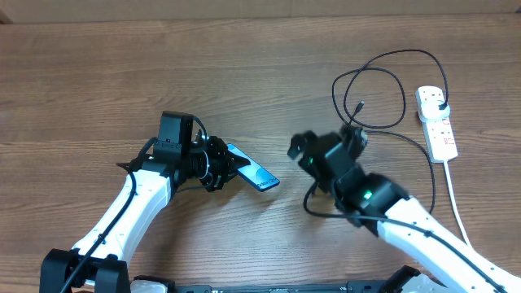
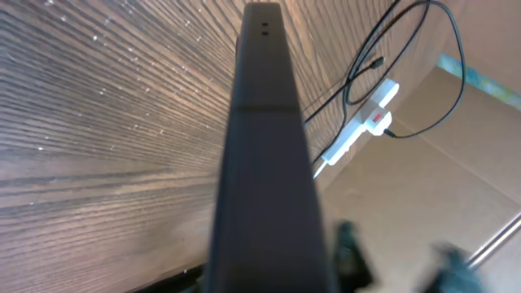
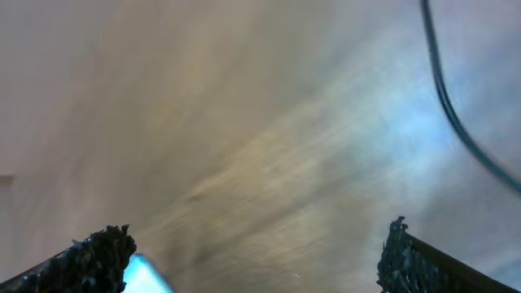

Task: Plug charger to phone and switch on socket
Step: 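Open the right gripper and withdraw it from the phone, then move the right gripper to the black cable and grasp the USB-C plug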

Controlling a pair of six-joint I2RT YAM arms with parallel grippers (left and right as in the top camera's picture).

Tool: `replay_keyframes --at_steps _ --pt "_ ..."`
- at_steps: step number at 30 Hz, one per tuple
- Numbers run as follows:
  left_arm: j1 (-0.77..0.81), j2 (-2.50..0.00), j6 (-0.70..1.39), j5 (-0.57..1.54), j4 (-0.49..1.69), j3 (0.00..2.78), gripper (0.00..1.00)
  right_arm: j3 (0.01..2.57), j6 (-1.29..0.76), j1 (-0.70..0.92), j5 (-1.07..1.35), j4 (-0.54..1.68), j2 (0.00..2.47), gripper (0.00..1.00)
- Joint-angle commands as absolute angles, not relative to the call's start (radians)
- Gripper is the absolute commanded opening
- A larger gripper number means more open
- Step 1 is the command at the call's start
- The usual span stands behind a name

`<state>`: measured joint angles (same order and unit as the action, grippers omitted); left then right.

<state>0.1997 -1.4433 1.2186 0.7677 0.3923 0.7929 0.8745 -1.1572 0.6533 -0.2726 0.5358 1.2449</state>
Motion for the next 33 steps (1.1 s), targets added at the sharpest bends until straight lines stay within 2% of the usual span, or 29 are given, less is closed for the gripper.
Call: replay_keyframes --at_steps 1,6,9,12,13,15,20,26,33 --pt "0.202 -1.442 1.188 0.744 0.388 0.798 0.04 0.995 -0.917 0.55 -0.274 0.601 1.278 1.0" --pt "0.202 -1.442 1.189 0.72 0.388 0.798 0.04 1.139 -0.795 0.356 -0.186 0.733 1.433 1.0" --pt "0.202 -1.442 1.189 0.717 0.388 0.798 0.04 1.224 -0.723 0.264 -0.141 0.773 1.567 0.96" --pt "0.202 -1.442 1.189 0.718 0.388 0.798 0.04 1.297 -0.677 0.204 -0.136 0.78 1.696 0.86" --pt "0.202 -1.442 1.189 0.718 0.389 0.798 0.04 1.336 -0.655 0.182 -0.132 0.78 1.769 0.75" --pt "0.202 -1.442 1.189 0.72 0.389 0.798 0.04 1.362 -0.652 0.17 -0.133 0.776 1.829 0.69" --pt "0.202 -1.442 1.19 0.721 0.388 0.798 0.04 1.365 -0.649 0.168 -0.133 0.729 1.909 0.67" --pt "0.202 -1.442 1.189 0.722 0.389 0.798 0.04 1.364 -0.627 0.168 -0.133 0.654 1.98 0.5" --pt "0.202 -1.442 1.189 0.721 0.389 0.798 0.04 1.362 -0.627 0.168 -0.133 0.632 2.027 0.49"
